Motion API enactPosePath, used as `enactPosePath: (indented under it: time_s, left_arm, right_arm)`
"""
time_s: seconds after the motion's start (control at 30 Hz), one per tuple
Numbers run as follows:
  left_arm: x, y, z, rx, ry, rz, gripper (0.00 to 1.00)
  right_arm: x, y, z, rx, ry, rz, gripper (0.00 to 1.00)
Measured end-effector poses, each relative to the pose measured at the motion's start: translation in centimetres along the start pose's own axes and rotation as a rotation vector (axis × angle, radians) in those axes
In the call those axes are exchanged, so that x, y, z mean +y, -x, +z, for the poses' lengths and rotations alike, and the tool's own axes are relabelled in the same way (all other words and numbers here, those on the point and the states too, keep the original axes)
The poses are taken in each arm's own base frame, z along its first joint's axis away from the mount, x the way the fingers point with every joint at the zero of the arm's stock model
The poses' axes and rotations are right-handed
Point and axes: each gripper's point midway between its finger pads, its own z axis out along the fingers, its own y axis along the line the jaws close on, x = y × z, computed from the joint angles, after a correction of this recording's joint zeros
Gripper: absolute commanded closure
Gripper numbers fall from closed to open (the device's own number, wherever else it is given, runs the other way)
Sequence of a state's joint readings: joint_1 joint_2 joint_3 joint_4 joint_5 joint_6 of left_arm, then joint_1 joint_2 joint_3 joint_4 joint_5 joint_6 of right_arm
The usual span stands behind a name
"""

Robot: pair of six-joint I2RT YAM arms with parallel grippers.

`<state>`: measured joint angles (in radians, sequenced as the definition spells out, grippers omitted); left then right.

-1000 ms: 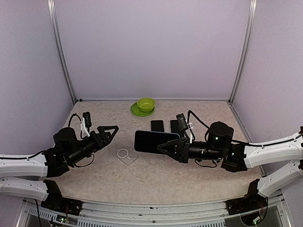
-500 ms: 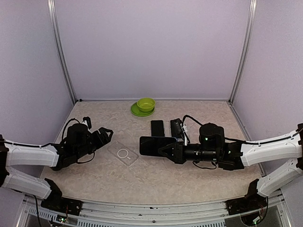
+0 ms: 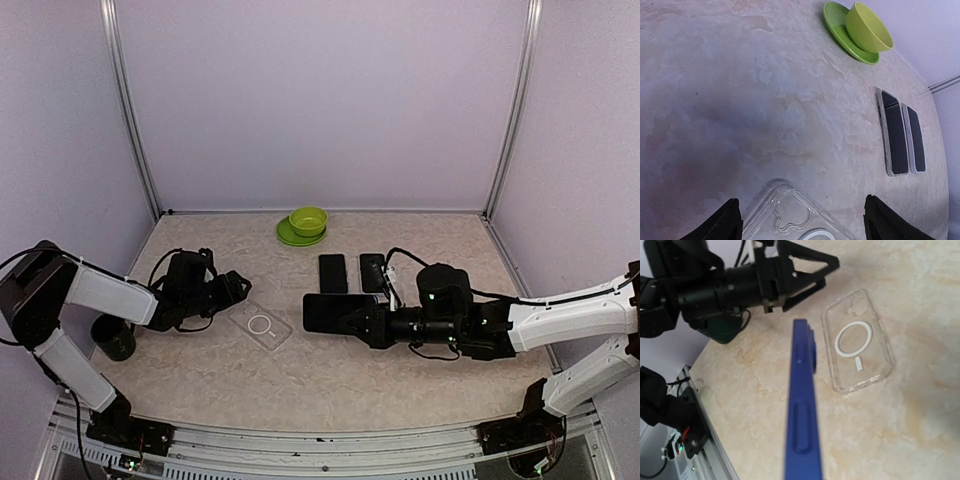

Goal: Put the phone into the phone case
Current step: Move the phone case to the center of the board.

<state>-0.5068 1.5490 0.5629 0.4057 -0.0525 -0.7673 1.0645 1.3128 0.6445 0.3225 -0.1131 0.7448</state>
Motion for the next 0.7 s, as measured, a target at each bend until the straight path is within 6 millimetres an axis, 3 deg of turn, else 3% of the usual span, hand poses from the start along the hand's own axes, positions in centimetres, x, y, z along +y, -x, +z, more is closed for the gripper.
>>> enactPosePath:
  time_s: [0.17,0.43,0.7]
  left_arm:
    - [0.5,-2.0,1.1,0.073,-0.010,0.013,0.20]
    - [-0.7,-2.7,1.5,0.105,-0.087,0.013,0.21]
    - [-0.4,-4.1,1.2,0.138,-0.117,0.011,0.21]
  right_arm:
    - [-0.4,-0.3,0.0,0.011,-0.016,0.002,1.00]
    - [-0.8,-0.4,0.0,0.012,-0.038,0.003,1.00]
    - [-1.1,-0.4,0.0,0.011,-0.055,0.004,1.00]
